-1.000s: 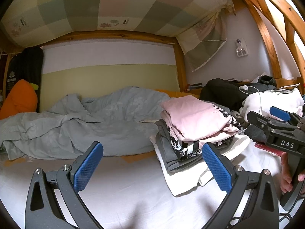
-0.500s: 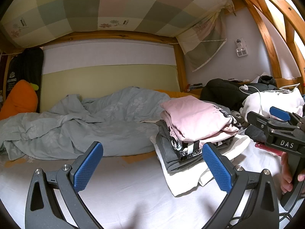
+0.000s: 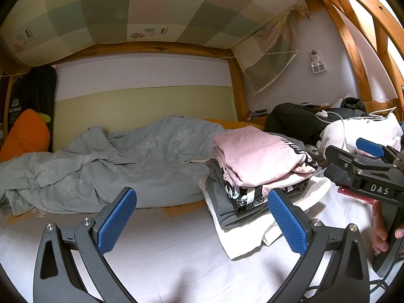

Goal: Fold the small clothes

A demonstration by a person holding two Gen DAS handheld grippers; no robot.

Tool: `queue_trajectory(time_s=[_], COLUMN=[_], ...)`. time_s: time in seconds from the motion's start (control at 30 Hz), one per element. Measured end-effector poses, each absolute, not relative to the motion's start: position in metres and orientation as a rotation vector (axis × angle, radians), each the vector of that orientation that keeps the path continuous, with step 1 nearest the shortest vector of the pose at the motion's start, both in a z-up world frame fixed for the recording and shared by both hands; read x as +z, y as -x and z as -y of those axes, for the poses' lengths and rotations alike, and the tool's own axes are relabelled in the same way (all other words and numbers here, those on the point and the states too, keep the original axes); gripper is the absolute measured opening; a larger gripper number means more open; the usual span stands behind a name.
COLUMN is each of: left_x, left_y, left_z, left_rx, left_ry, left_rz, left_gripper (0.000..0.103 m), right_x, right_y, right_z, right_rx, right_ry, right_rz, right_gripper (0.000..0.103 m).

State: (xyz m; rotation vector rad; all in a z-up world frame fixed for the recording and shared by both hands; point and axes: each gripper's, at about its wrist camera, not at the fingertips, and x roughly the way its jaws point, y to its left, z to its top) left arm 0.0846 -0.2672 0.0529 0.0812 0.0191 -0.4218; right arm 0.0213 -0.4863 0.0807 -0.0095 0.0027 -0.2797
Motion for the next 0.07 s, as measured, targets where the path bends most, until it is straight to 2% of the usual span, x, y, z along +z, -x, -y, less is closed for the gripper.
queue_trajectory(time_s=[0.07], left_x=[0.0529], left_y=[-0.0843], left_z=[0.2672], left_rx=[-0.424], left_ry=[-0.082], left_rz=[-0.02], left_gripper=[0.103], right_x=[0.0807], right_y=[-0.0215], right_z=[0.4864], right_rx=[-0.279], right_ry=[0.009], right_rz=[-0.003], right_gripper=[0.103])
